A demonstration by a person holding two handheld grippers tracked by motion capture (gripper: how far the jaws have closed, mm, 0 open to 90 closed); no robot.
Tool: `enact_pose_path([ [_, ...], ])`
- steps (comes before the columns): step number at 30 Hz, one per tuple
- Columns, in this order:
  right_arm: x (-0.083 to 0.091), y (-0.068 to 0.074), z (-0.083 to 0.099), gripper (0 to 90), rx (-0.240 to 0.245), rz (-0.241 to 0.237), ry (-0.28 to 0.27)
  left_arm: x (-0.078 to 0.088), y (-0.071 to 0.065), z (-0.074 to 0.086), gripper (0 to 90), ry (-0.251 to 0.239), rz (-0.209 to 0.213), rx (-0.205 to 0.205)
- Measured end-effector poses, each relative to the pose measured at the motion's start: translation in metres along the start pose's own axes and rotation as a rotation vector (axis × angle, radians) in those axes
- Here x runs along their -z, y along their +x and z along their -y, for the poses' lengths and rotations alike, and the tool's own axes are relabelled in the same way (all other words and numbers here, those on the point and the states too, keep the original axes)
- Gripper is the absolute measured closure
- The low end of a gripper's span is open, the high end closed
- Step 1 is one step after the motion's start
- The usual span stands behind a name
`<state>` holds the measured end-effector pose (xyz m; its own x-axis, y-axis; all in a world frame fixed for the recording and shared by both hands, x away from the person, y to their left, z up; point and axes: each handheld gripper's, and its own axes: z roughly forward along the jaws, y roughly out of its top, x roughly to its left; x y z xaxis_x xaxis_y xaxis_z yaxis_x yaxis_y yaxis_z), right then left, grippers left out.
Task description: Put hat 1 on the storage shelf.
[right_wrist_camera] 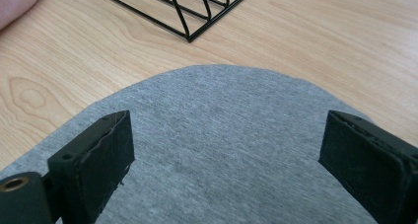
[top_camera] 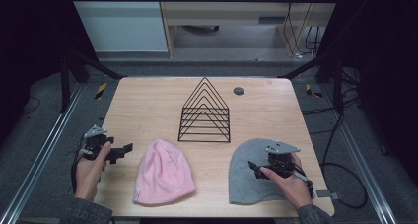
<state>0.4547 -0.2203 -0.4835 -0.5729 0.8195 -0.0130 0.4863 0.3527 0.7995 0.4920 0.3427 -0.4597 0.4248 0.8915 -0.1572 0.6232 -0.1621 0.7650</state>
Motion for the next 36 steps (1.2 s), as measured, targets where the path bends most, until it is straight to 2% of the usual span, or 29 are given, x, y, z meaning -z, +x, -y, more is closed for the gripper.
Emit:
enact_pose_path([
  [1,0.001,0.0,0.0,7.0,0.01,0.009,0.004,0.0,0.0,0.0,7.6,0.0,0.0,0.0],
  [2,0.002,0.001,0.0,7.0,0.022,0.012,0.01,0.0,-0.002,0.0,7.7,0.01,-0.007,-0.02],
  [4,0.003,0.002,0.001,7.0,0.023,0.012,0.021,0.002,-0.006,0.0,7.7,0.001,-0.01,-0.032],
  [5,0.004,0.002,0.002,7.3,0.031,0.015,0.029,0.003,-0.009,-0.001,7.8,-0.002,-0.006,-0.044],
  [6,0.006,0.003,0.002,12.4,0.04,0.025,0.037,0.004,-0.014,-0.001,8.1,0.0,0.01,-0.062],
  [7,0.007,0.003,0.002,13.4,0.047,0.028,0.038,0.005,-0.017,-0.002,8.2,0.0,0.014,-0.075],
  [9,0.008,0.003,0.003,14.8,0.044,0.032,0.037,0.005,-0.02,-0.004,8.3,0.007,0.02,-0.084],
  [10,0.009,0.003,0.003,16.9,0.04,0.035,0.036,0.006,-0.025,-0.009,8.3,0.02,0.035,-0.102],
  [12,0.009,0.0,0.003,20.3,0.049,0.052,0.033,0.011,-0.034,-0.021,12.7,0.009,0.05,-0.131],
  [13,0.009,0.0,0.003,20.3,0.049,0.052,0.033,0.011,-0.034,-0.021,12.8,0.009,0.05,-0.131],
  [14,0.01,-0.002,0.003,21.5,0.051,0.069,0.036,0.012,-0.042,-0.032,14.8,0.029,0.069,-0.136],
  [15,0.011,-0.002,0.003,21.6,0.042,0.074,0.036,0.012,-0.045,-0.035,16.7,0.044,0.071,-0.153],
  [18,0.012,-0.004,0.004,21.3,0.032,0.076,0.036,0.011,-0.052,-0.044,17.1,0.071,0.071,-0.168],
  [20,0.013,-0.006,0.005,18.6,0.019,0.084,0.048,0.003,-0.055,-0.053,17.1,0.118,0.092,-0.162],
  [21,0.013,-0.006,0.005,18.6,0.019,0.084,0.048,0.003,-0.055,-0.053,17.6,0.118,0.092,-0.162],
  [23,0.011,-0.007,0.005,18.1,0.014,0.088,0.058,-0.004,-0.058,-0.055,19.2,0.151,0.081,-0.182],
  [25,0.01,-0.007,0.005,17.8,0.024,0.086,0.062,-0.011,-0.062,-0.057,24.0,0.168,0.097,-0.176],
  [28,0.009,-0.007,0.006,18.0,0.03,0.086,0.07,-0.022,-0.069,-0.058,29.2,0.203,0.112,-0.207],
  [30,0.008,-0.005,0.006,18.2,0.027,0.078,0.074,-0.034,-0.07,-0.058,35.8,0.233,0.118,-0.2],
  [33,0.008,-0.006,0.006,18.2,0.03,0.076,0.075,-0.044,-0.071,-0.058,38.6,0.259,0.121,-0.181],
  [36,0.008,-0.007,0.007,18.3,0.036,0.077,0.081,-0.053,-0.075,-0.058,43.7,0.296,0.115,-0.193],
])
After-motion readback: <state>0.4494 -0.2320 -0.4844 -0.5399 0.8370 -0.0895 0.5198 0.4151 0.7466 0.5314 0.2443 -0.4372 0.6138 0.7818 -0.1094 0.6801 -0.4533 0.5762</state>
